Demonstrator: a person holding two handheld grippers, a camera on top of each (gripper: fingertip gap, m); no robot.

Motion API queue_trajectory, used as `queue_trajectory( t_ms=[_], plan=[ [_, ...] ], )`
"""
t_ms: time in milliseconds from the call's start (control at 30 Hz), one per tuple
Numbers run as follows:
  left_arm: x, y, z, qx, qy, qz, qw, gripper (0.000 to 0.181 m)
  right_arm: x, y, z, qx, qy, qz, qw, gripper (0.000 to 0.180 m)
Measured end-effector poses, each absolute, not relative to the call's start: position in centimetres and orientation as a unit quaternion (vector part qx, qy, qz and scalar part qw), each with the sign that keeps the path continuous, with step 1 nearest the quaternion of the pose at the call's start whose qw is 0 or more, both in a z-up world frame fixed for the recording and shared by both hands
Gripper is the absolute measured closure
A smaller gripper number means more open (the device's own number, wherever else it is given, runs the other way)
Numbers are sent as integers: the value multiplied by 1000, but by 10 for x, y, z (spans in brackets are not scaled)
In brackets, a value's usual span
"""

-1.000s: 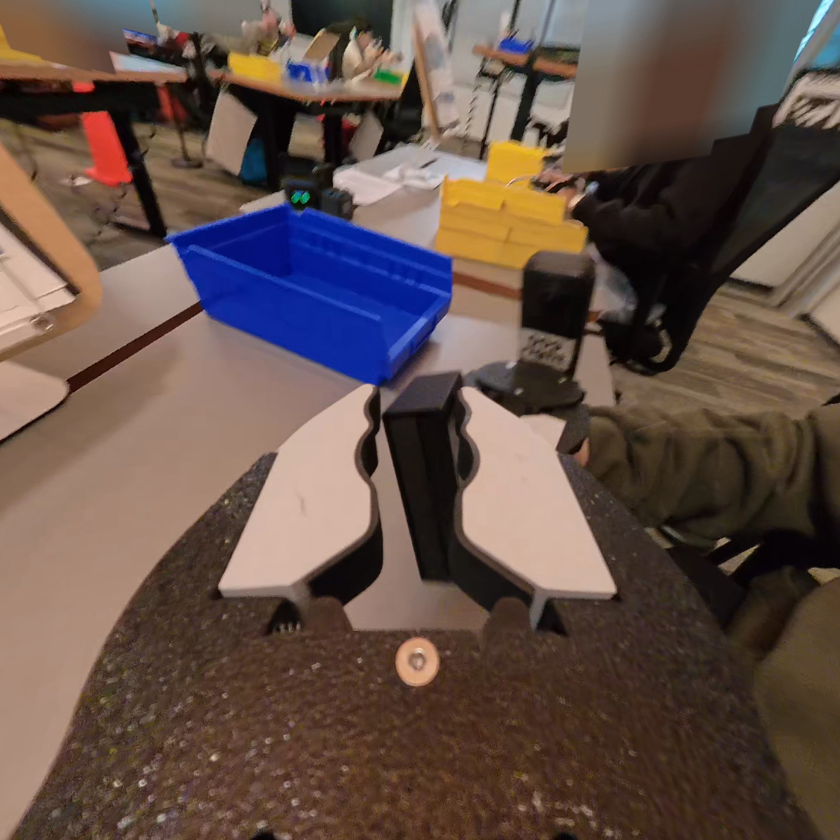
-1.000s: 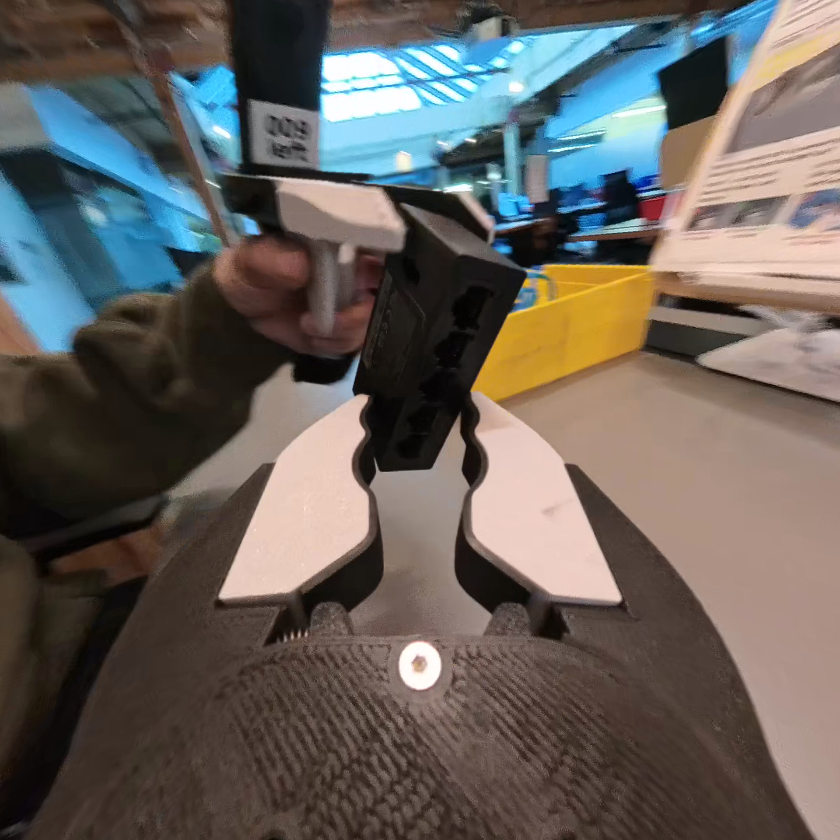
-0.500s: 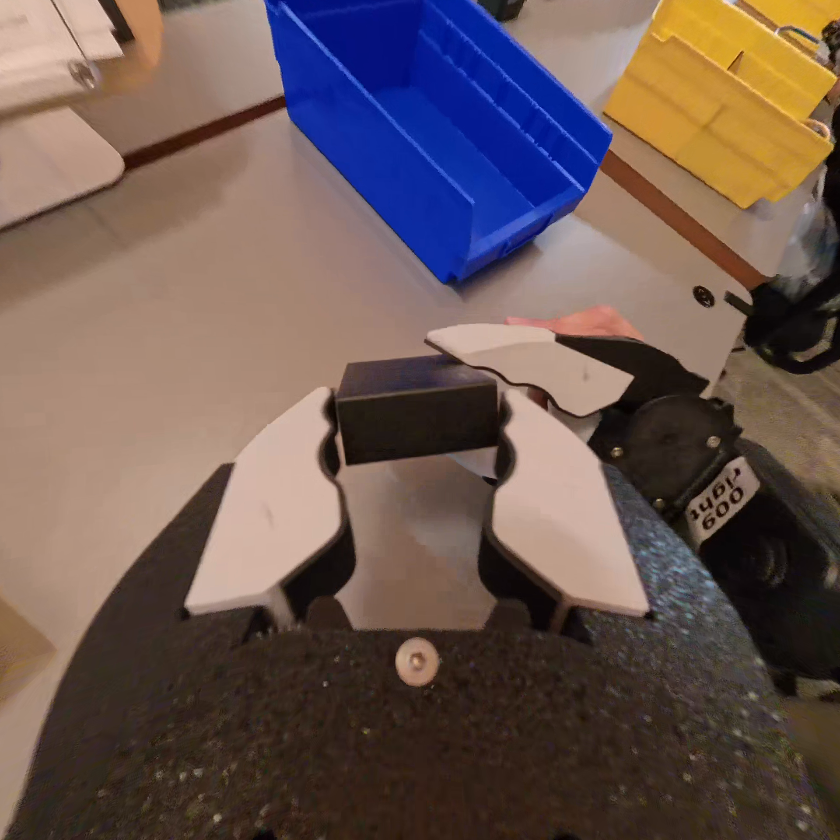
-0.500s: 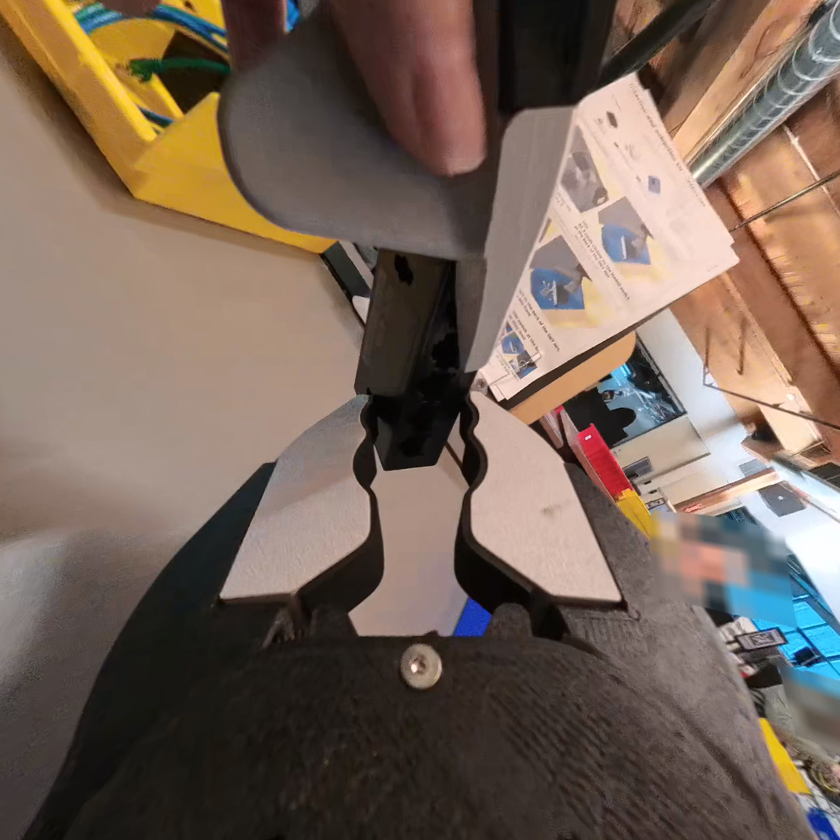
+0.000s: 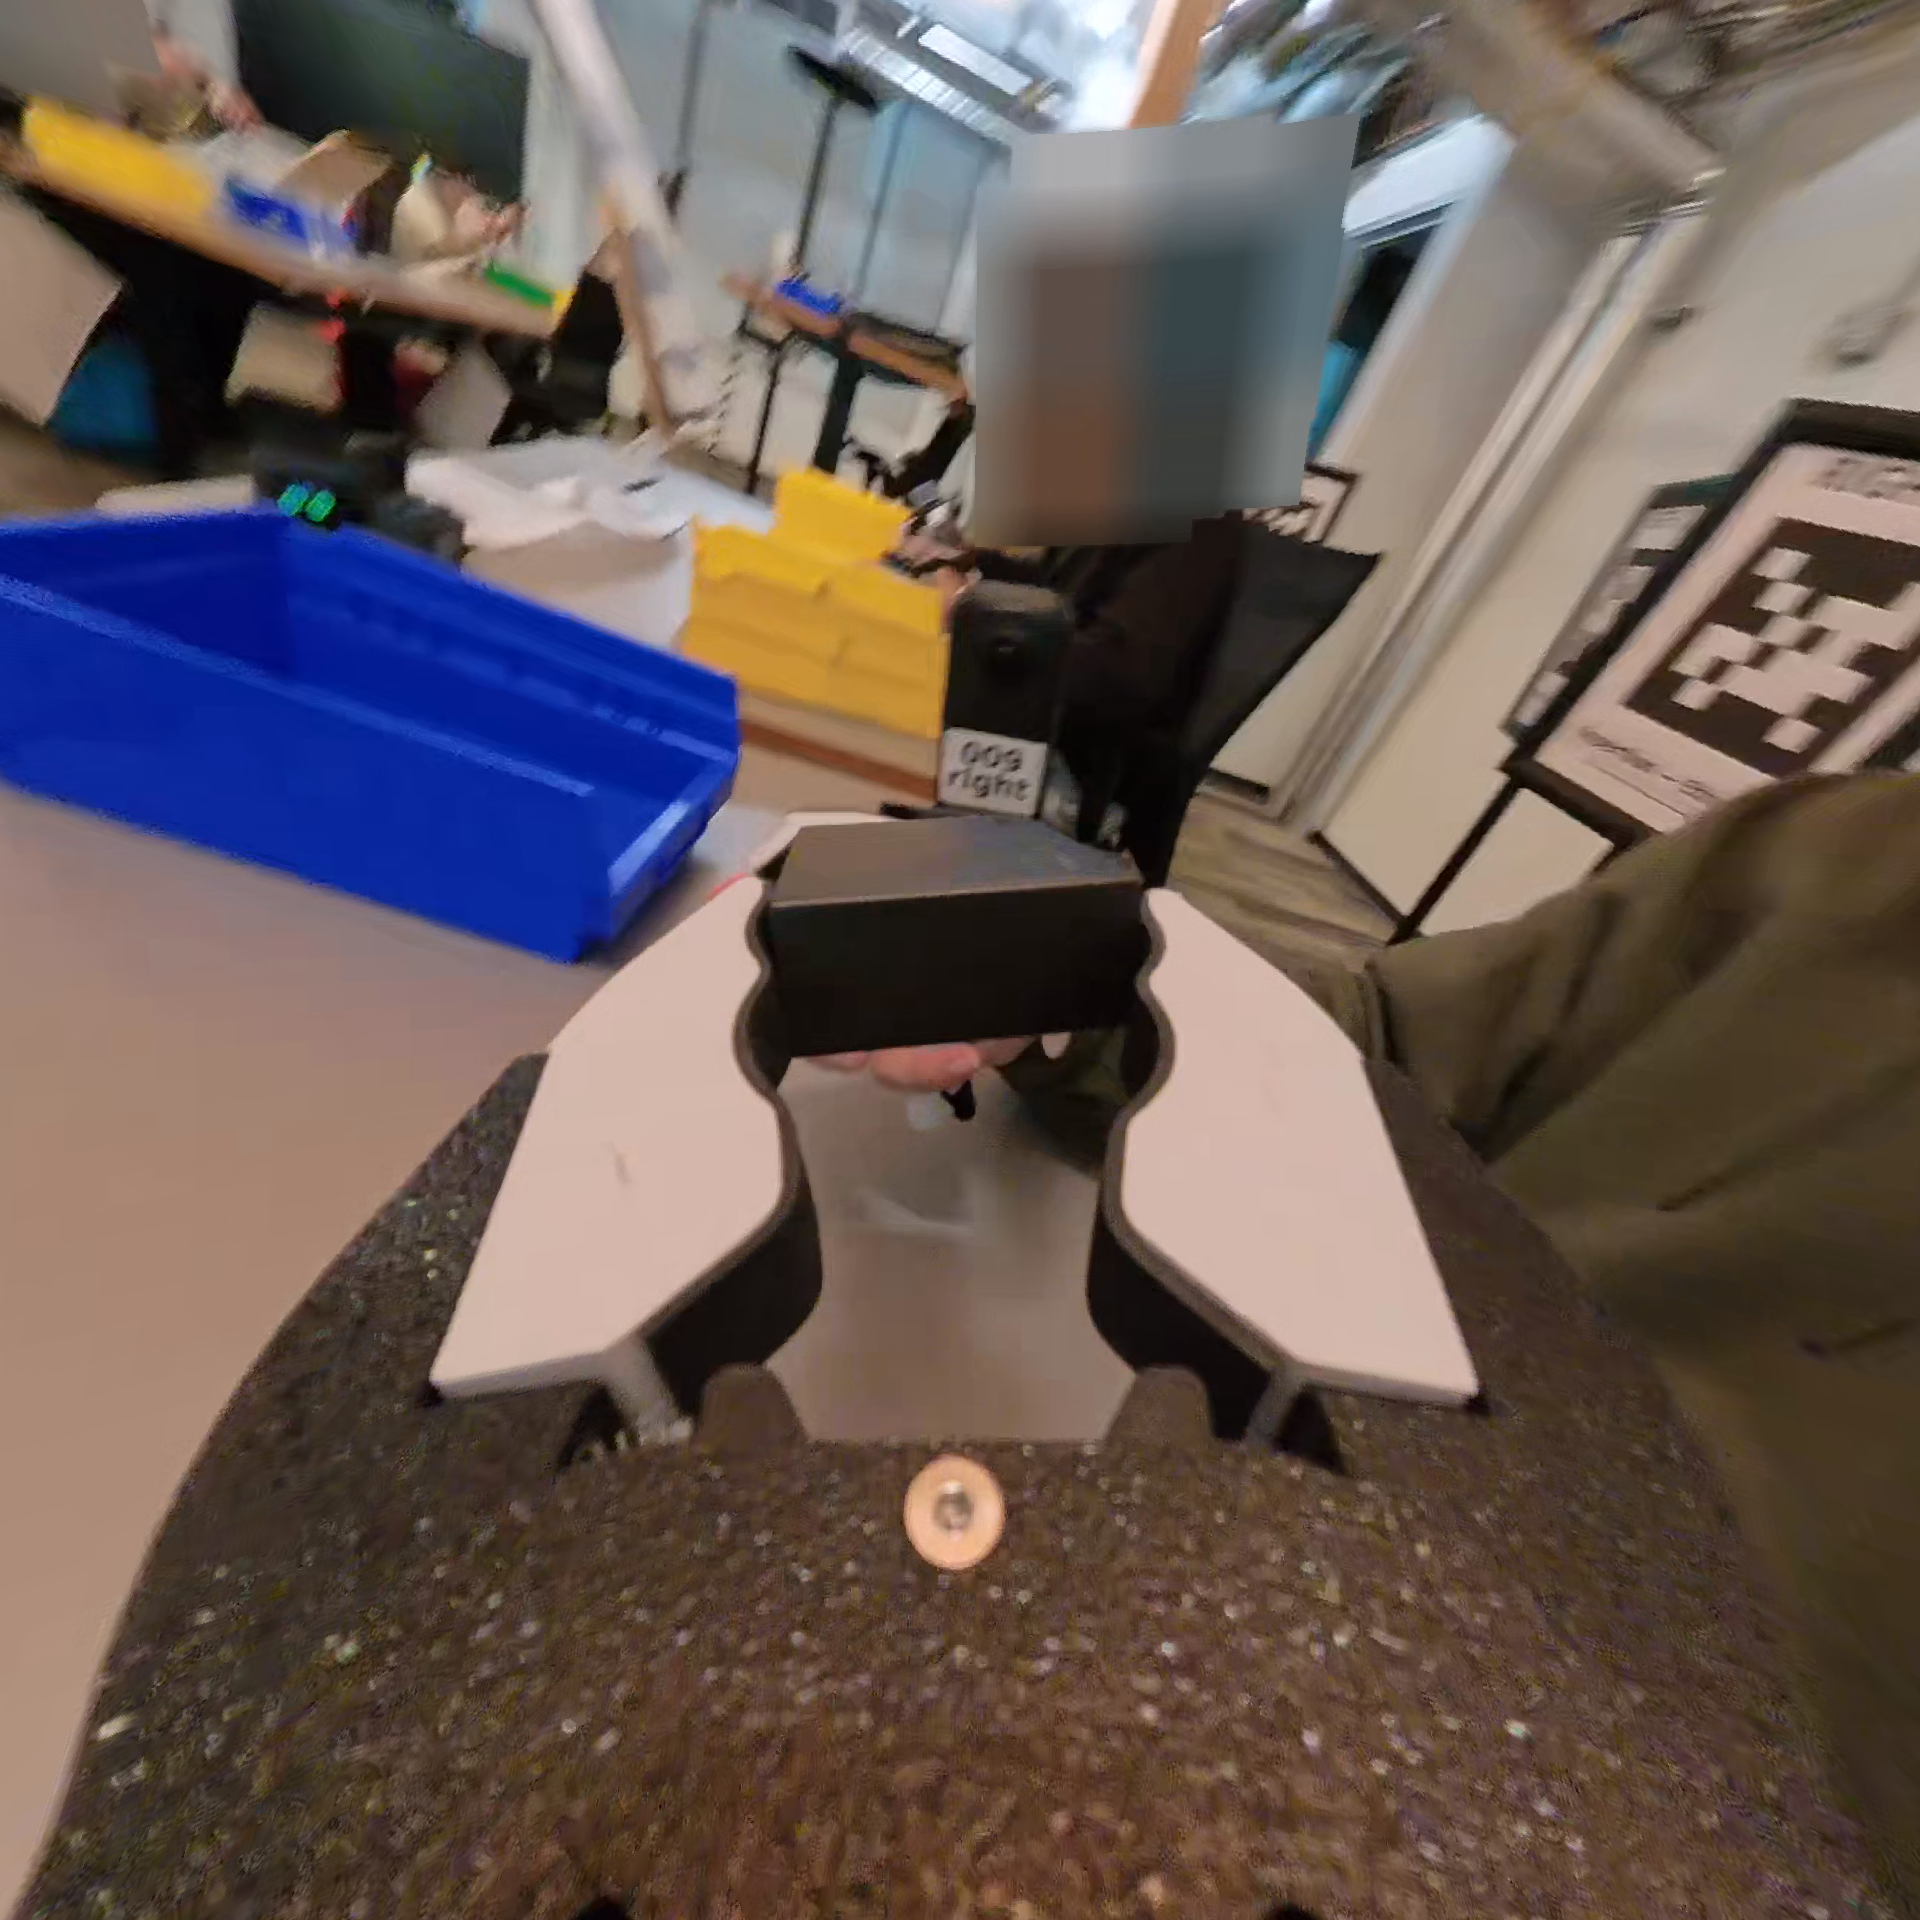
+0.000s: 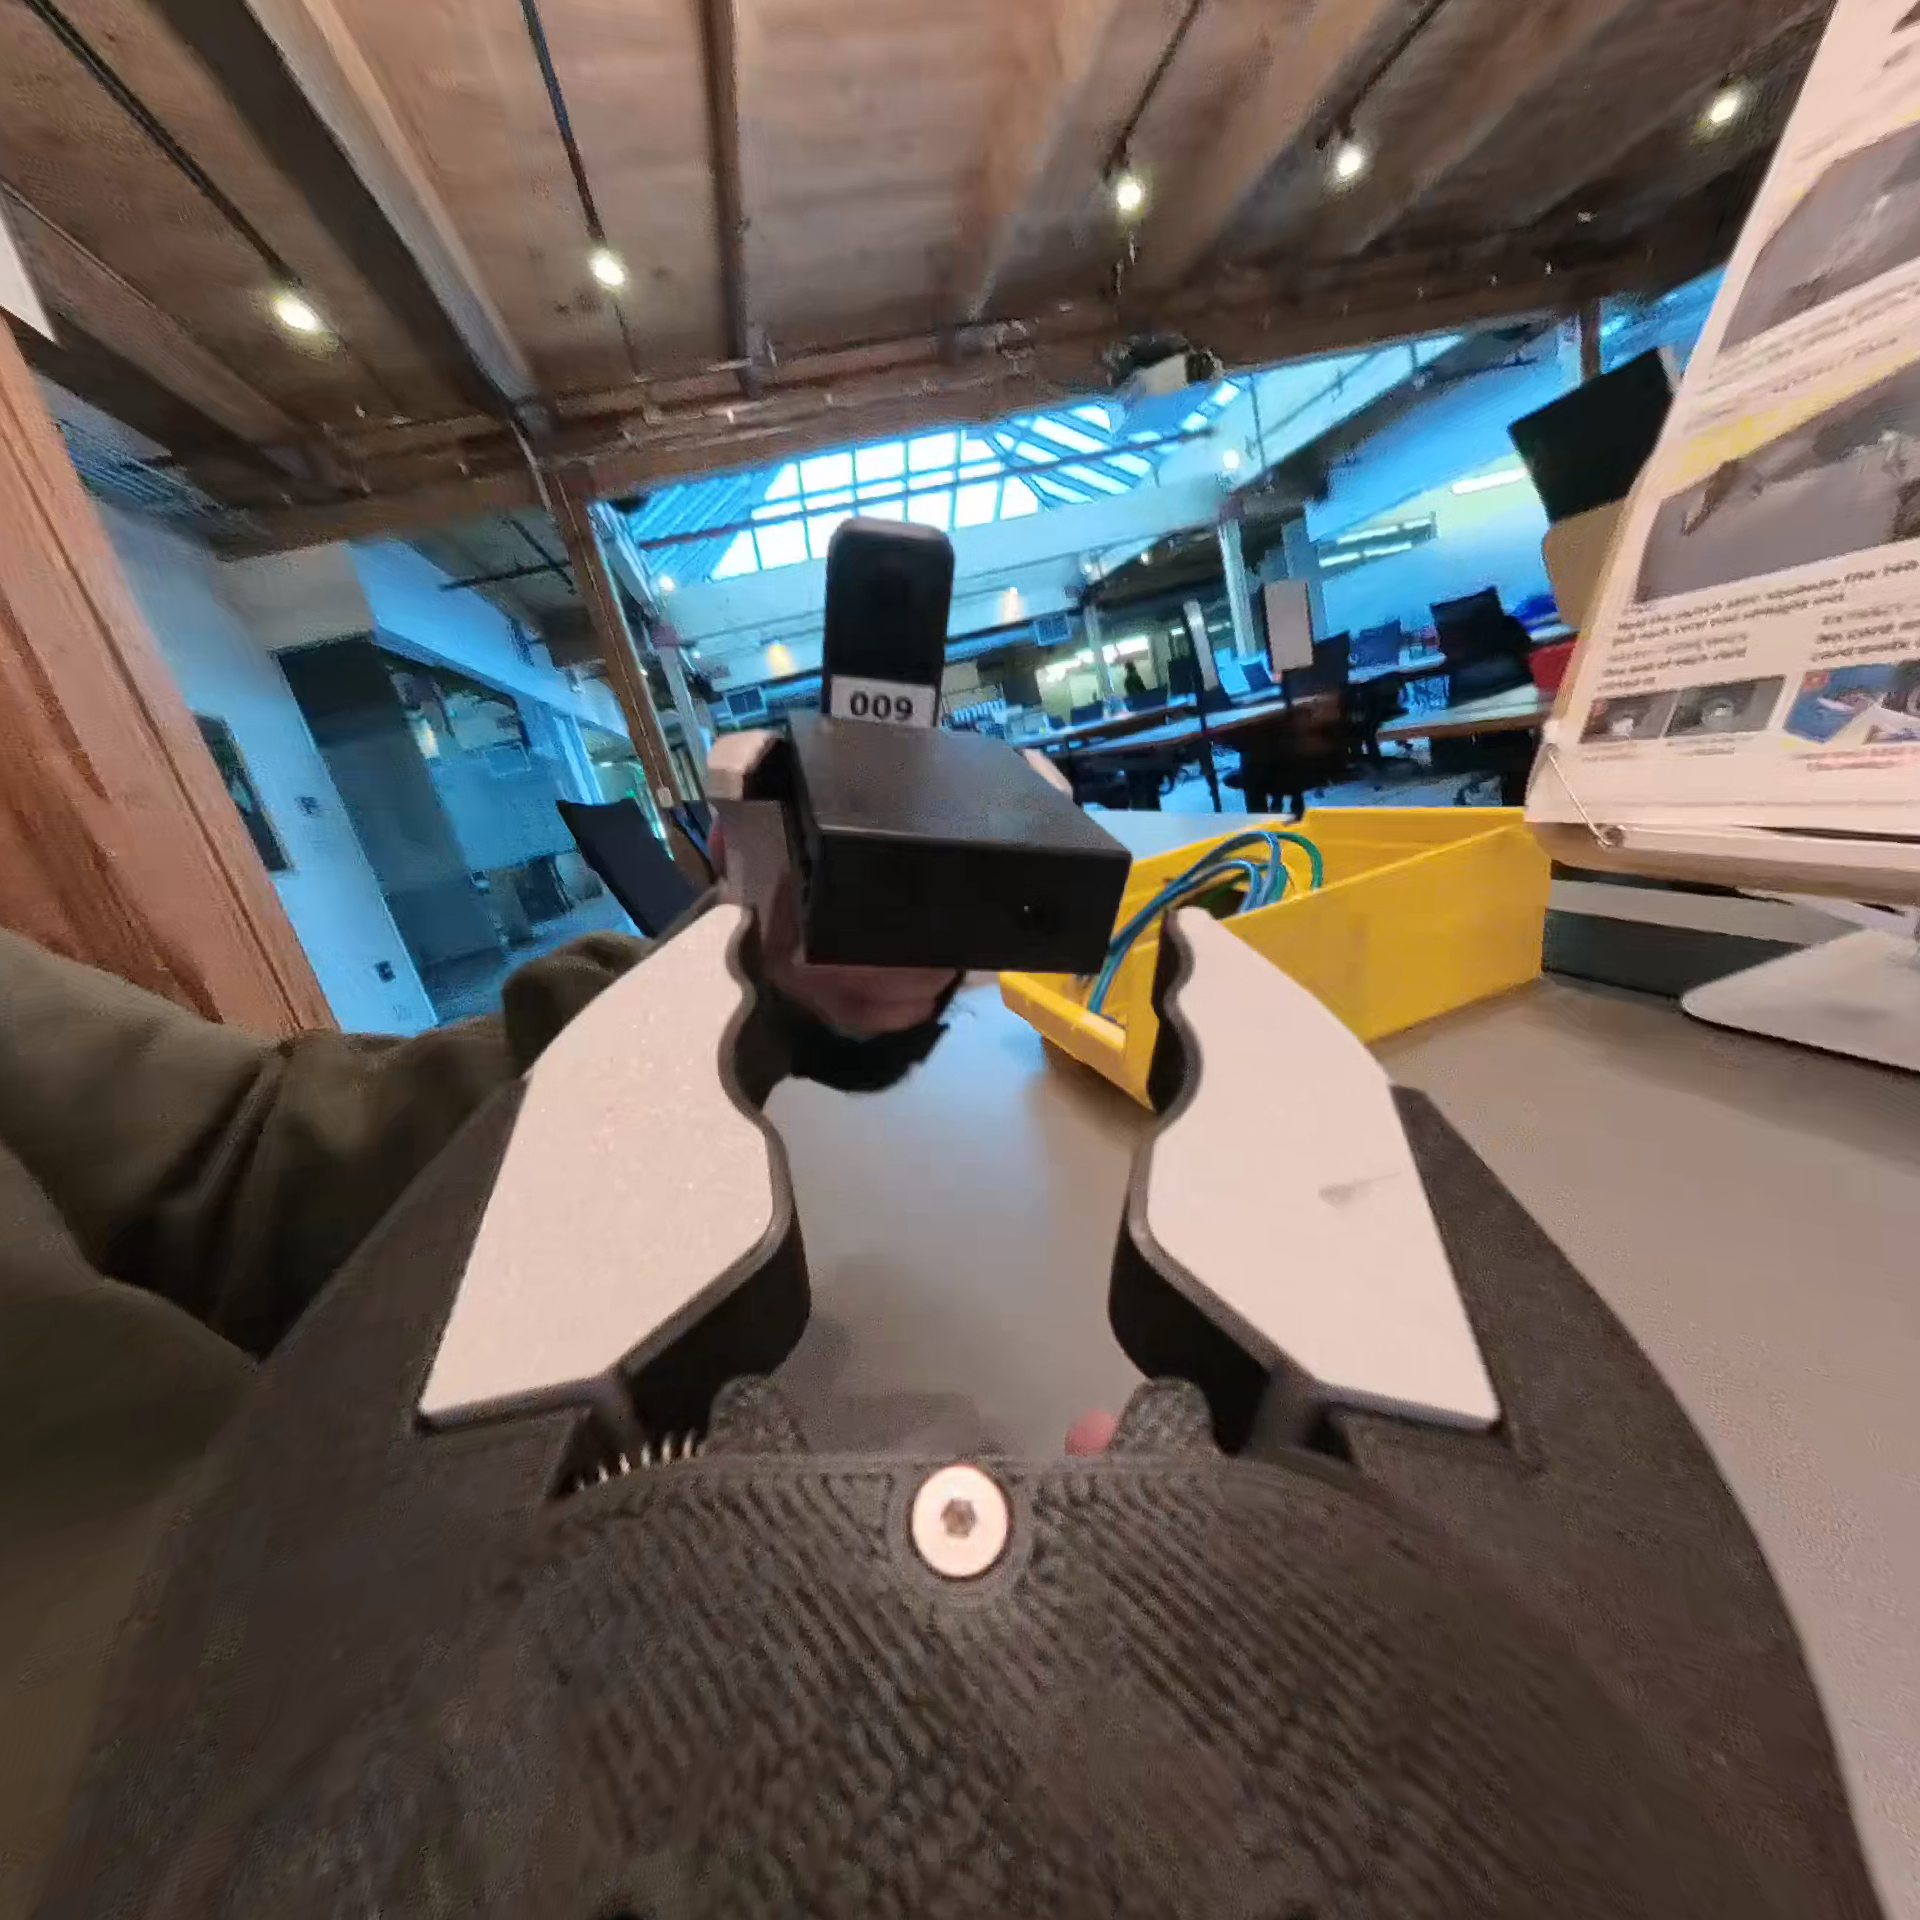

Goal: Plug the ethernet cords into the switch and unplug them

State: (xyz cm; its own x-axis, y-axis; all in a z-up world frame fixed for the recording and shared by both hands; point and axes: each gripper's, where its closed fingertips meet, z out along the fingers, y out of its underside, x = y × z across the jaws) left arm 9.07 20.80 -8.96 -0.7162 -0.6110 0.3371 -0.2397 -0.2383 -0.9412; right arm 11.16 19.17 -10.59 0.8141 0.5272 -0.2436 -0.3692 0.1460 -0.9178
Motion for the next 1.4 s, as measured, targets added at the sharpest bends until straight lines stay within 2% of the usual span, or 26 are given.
queue_trajectory(
  t_ms=[167, 233, 367, 433, 500, 567, 667, 733, 767, 800, 867, 967, 1067, 1200, 1267, 1400],
  plan=[
    [84, 200, -97, -305, 613, -720, 115, 119, 91, 194, -100, -588, -99, 249, 764, 96],
    [82, 197, -98, -292, 616, -723, 111, 119, 96, 197, -98, -588, -86, 210, 776, 113],
    [86, 200, -96, -313, 609, -718, 122, 119, 97, 199, -102, -595, -89, 188, 776, 114],
    [100, 211, -99, -383, 575, -712, 129, 115, 110, 199, -99, -587, -75, 115, 798, 114],
    [107, 219, -109, -442, 545, -705, 106, 99, 117, 198, -100, -591, -82, 47, 801, 114],
    [104, 214, -119, -459, 534, -708, 61, 104, 126, 197, -101, -594, -86, -21, 799, 114],
    [101, 201, -124, -468, 514, -718, -7, 100, 125, 201, -107, -606, -109, -96, 782, 114],
    [104, 202, -114, -469, 472, -746, -34, 117, 117, 206, -115, -613, -134, -136, 767, 114],
    [107, 205, -113, -479, 455, -750, -40, 119, 116, 206, -115, -605, -128, -155, 770, 114],
    [109, 208, -117, -495, 451, -742, -45, 138, 115, 207, -115, -602, -125, -161, 772, 114],
    [111, 213, -127, -525, 456, -716, -57, 148, 118, 212, -124, -623, -119, -168, 755, 114],
    [110, 216, -135, -550, 471, -684, -82, 151, 115, 216, -134, -640, -117, -136, 747, 115],
    [109, 218, -139, -573, 487, -649, -113, 151, 115, 221, -140, -658, -93, -115, 738, 100],
    [109, 218, -137, -587, 510, -617, -119, 152, 116, 228, -155, -699, -90, -115, 700, 94],
    [110, 217, -138, -594, 519, -603, -115, 151, 114, 228, -155, -700, -89, -114, 700, 105],
    [112, 218, -141, -601, 531, -588, -108, 151, 117, 229, -162, -717, -65, -117, 684, 105]
  ],
)
